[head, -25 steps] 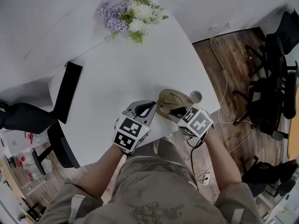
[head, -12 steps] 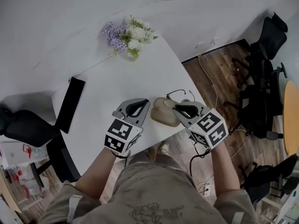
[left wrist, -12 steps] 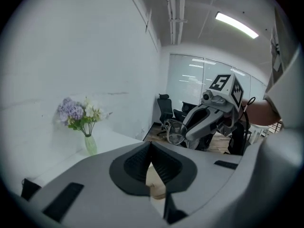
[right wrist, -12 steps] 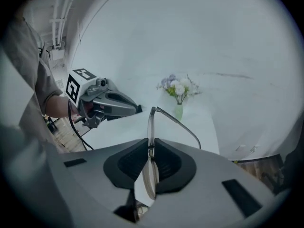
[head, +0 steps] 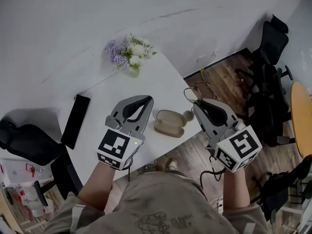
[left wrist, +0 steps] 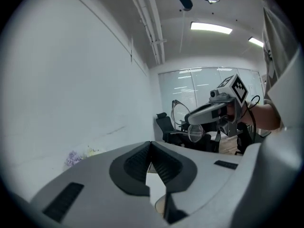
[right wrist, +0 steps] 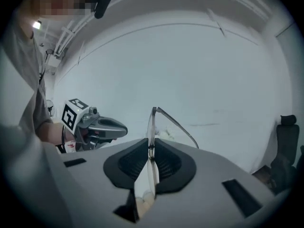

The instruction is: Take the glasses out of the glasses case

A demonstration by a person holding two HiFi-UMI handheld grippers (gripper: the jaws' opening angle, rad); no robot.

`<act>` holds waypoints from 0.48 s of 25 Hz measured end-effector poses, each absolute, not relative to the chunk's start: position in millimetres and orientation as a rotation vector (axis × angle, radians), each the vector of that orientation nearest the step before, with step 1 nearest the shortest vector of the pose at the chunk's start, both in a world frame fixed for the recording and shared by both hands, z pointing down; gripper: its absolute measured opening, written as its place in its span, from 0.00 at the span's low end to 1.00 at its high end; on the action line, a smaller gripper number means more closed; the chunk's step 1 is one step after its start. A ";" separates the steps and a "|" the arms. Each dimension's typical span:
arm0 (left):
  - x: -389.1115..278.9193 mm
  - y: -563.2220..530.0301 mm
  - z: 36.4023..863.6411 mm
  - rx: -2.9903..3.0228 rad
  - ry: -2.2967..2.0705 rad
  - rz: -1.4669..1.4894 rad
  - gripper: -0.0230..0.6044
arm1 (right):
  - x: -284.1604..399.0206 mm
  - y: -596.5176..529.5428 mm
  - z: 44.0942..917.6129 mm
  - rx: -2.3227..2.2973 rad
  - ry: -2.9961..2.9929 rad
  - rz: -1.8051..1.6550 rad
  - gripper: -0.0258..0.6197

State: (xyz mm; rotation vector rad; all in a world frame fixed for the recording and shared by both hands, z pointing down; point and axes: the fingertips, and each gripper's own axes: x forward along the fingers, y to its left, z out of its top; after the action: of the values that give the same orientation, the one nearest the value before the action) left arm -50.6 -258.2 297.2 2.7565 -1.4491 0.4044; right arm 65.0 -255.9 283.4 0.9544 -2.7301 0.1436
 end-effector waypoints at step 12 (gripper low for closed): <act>-33.3 -230.5 232.4 2.906 -1.516 0.324 0.06 | 125.6 -211.4 204.2 1.283 -2.873 0.090 0.13</act>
State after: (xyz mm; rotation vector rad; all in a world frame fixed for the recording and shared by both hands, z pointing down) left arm -33.3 -230.5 232.4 2.9060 -1.5163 0.3242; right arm 125.6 -211.4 204.2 1.2827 -2.8729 0.0905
